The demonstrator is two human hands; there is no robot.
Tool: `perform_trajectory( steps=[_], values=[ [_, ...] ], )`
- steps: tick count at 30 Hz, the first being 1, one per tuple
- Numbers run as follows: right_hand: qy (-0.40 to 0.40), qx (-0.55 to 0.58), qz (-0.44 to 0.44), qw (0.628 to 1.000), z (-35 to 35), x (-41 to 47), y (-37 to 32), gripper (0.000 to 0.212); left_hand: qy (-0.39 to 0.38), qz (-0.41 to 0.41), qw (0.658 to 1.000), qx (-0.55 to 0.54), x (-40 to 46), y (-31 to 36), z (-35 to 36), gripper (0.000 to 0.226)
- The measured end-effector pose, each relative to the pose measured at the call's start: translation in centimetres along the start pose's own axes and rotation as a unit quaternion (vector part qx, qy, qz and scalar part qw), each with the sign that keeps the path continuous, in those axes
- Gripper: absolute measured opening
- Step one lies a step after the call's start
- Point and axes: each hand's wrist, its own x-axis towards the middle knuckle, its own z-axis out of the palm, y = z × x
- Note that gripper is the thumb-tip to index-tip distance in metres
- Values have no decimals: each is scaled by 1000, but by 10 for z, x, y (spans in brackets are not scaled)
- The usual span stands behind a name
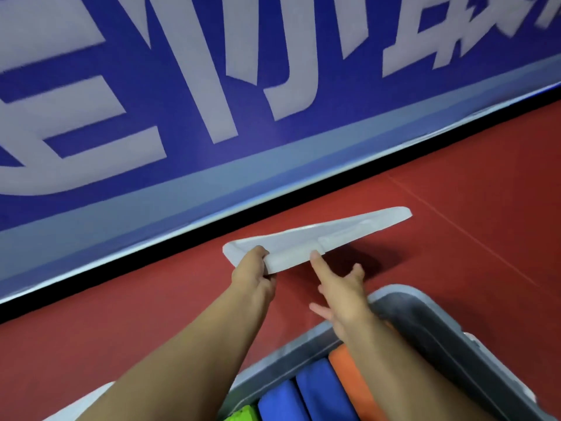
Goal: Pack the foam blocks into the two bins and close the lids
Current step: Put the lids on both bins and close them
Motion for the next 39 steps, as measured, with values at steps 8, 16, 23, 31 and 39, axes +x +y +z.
perform_trajectory(
  steps=[8, 16, 23, 31, 39],
  values=[
    [-81, 244, 53, 965, -11, -143, -4, 101, -78, 45, 996, 18, -152, -39, -63, 46],
    [-126, 305, -39, 943, -95, -250, 34, 67, -208, 33, 974, 89, -257, -87, -147, 29],
    [-163, 260, -76, 949, -198, -269, 50, 61, -169, 20, 983, 64, -237, -82, -218, 28],
    [-217, 226, -111, 943, -235, -245, 53, 72, -142, -80, 986, -46, -206, -109, -240, 58],
    [-246, 146, -74, 955, -281, -206, 46, 76, -110, -70, 991, -21, -200, -129, -218, 16]
  ],
)
